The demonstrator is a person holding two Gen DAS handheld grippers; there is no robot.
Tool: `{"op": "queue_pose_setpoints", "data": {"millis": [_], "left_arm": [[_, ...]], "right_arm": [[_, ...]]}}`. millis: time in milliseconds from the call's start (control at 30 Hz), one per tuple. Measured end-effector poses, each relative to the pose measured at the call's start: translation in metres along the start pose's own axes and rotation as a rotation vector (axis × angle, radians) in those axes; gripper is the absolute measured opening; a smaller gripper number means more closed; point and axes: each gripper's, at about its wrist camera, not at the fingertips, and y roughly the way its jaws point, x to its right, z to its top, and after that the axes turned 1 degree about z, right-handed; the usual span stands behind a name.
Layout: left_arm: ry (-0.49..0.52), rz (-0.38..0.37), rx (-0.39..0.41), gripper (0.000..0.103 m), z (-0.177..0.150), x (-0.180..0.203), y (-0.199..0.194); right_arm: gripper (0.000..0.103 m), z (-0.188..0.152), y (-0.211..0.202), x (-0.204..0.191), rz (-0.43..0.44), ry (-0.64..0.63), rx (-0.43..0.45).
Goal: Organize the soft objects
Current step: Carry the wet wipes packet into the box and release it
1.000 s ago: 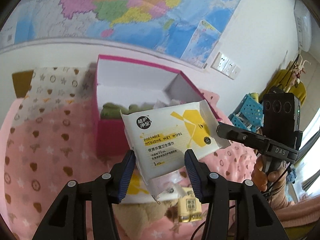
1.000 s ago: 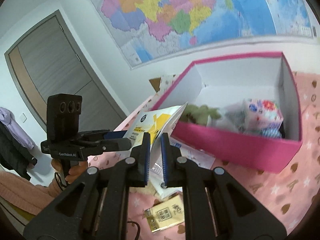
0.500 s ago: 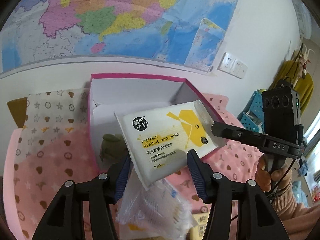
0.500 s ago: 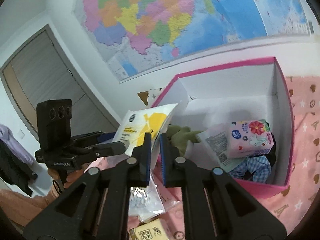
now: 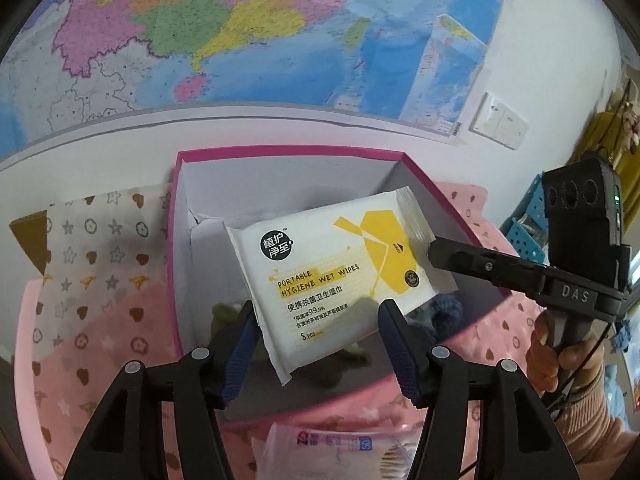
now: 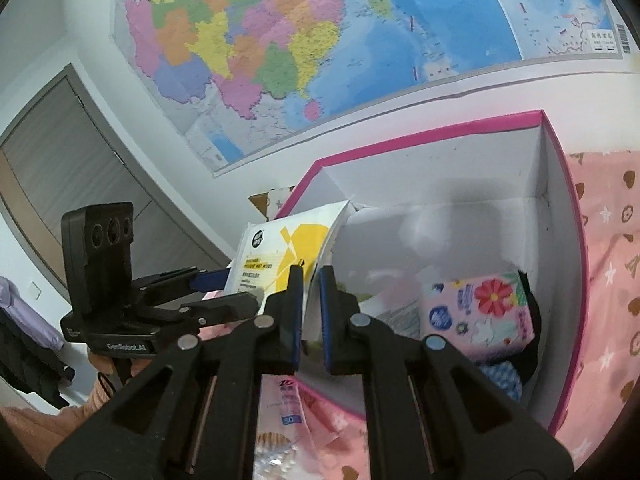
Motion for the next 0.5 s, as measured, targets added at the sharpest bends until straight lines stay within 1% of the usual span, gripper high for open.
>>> {"op": "queue_pose_setpoints", "data": {"millis": [267,300,333,400,500], "left_arm": [[-0.035,0.051,-0.051,0.061,0.02,-0.014,0.025],[-0.046,0.05,-0.058,0.061,0.022,-0.017,0.029],[-0.055,0.049,-0.066,0.061,0.024,-0.019,0.032],[-0.078,0.077,-0.079,0.061,0.026,-0.023,0.04],[-0.089,0.124,-0.052,0.061,0.024,-0.026,0.04]], "right_arm": [[0.012,0.012,0.021,0.017,-0.043,0.044,-0.026],[0.013,0.014,0.024,0.02,-0.052,0.056,-0.025],[0.019,0.016,0.026,0.023,-0.063,0.07,-0.022],[0.024,0.017,0.028,0.028,-0.093,0.089,-0.015],[0.025,0.013,0.024,0.028,-0.108,0.081,-0.004]]}}
